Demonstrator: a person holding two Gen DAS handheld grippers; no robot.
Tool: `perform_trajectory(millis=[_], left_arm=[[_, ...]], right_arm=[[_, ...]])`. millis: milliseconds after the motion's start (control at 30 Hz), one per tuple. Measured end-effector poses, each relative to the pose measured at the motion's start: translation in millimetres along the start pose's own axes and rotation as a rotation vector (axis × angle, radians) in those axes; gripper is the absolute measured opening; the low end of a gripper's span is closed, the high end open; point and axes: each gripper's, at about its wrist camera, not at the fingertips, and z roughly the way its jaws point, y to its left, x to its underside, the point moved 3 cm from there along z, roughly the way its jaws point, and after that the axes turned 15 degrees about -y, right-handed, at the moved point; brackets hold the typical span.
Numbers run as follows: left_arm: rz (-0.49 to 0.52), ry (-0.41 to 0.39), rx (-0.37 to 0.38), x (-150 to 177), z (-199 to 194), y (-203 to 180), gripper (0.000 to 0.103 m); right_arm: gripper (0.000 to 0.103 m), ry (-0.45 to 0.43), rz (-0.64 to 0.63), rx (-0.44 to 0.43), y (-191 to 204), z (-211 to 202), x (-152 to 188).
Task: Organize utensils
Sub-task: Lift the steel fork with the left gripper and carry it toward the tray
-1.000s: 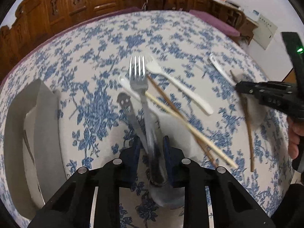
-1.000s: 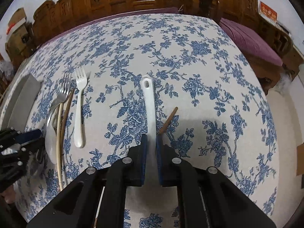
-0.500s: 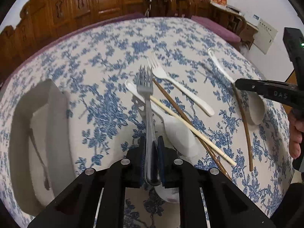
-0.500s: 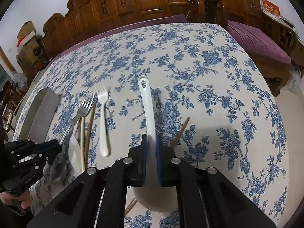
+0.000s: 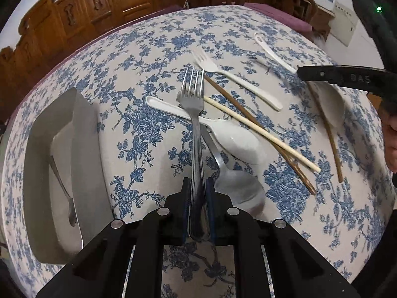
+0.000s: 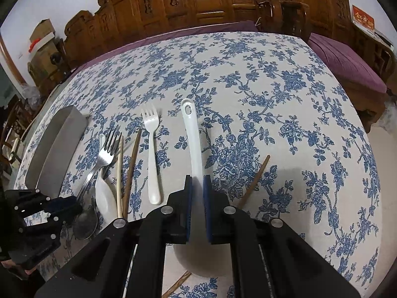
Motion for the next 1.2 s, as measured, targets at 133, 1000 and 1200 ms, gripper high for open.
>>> perform_trajectory(millis=[133, 1000, 1200], left_arm=[[-0.007, -0.003, -0.015, -7, 6, 5, 0.012], [-0.034, -0.065, -0.043, -44, 26, 26, 0.006], [-0.036, -0.129, -0.048, -46, -14, 34, 0.006]], right_arm=[[0.011, 0.001, -0.005, 0.003, -1, 0, 0], [0.011, -0.006, -0.014, -0.038, 25, 1, 3], [0.011, -0.026, -0.01, -0.062, 44, -6, 7]])
